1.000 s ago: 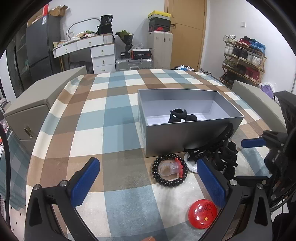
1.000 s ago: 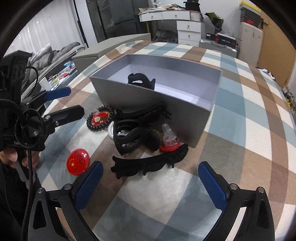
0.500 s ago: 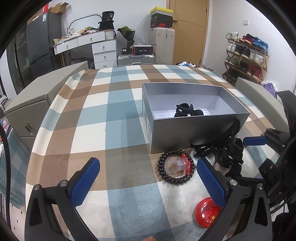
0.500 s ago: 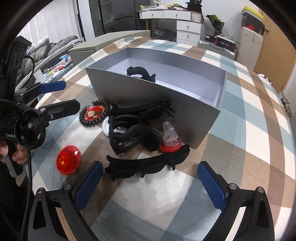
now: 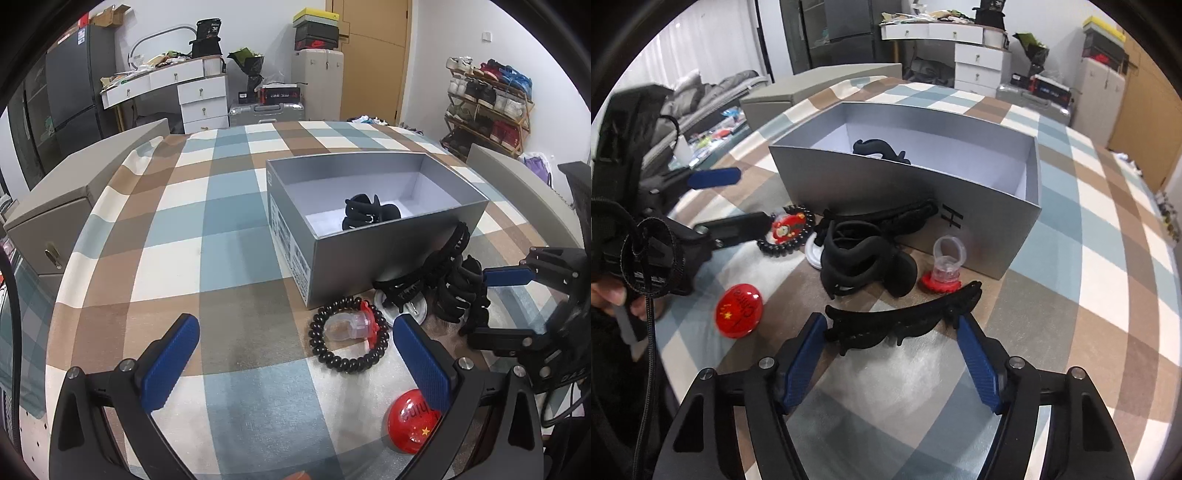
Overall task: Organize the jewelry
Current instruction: 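Grasp the long black clip with the right tool while the left tool grasps the clear ring, then lift both items over the grey box and open both tools to release them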
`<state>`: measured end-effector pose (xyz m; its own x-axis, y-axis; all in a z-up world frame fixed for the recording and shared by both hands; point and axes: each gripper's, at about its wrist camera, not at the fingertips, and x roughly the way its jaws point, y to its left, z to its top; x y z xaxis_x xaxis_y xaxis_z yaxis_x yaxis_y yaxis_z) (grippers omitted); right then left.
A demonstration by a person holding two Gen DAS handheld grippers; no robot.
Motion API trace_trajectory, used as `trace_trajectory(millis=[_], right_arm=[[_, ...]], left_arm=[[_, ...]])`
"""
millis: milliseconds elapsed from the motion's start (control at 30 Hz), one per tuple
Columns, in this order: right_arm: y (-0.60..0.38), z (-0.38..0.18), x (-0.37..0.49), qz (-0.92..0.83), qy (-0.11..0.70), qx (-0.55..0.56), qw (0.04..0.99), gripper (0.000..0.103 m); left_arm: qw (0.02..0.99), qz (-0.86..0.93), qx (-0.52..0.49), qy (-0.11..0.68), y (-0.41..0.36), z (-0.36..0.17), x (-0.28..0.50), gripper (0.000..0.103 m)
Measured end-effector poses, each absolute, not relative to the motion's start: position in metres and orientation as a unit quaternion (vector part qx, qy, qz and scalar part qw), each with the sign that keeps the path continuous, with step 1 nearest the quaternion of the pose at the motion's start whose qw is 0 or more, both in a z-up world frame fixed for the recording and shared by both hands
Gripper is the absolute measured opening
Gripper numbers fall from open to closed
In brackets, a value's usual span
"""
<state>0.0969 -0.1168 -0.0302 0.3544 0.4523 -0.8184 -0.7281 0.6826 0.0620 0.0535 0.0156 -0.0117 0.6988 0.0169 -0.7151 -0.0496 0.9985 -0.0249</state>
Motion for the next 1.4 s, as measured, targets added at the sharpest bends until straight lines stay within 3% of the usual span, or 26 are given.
trace_trajectory(millis=[500,667,733,833,900,1033,1400], right_arm=[[-0.138,0.001,0.093,0.375,0.402,-0.133,0.825,0.072],[-0.141,0.004,0.094,0.373,0.400,-0.124,0.828,0.072],[-0.140,0.005,0.093,0.375,0.399,-0.124,0.828,0.072],[-0.140,0.006,0.093,0.377,0.398,-0.123,0.827,0.072],[-0.140,0.005,0.092,0.377,0.399,-0.125,0.827,0.072],[-0.139,0.005,0.091,0.379,0.399,-0.124,0.825,0.072],[-0.139,0.008,0.089,0.381,0.394,-0.123,0.827,0.072]], left_arm=[[0.915,0.005,-0.003,0.404,0.003,-0.015,0.055,0.101],[0.914,-0.017,-0.011,0.405,0.001,-0.016,0.055,0.076],[0.913,-0.022,-0.012,0.407,0.000,-0.016,0.055,0.056],[0.915,-0.034,-0.007,0.402,-0.003,-0.016,0.053,0.039],[0.915,-0.039,-0.001,0.402,-0.006,-0.016,0.053,0.038],[0.917,-0.045,0.009,0.397,-0.009,-0.015,0.051,0.024],[0.928,-0.055,0.004,0.368,-0.006,0.001,0.046,0.024]])
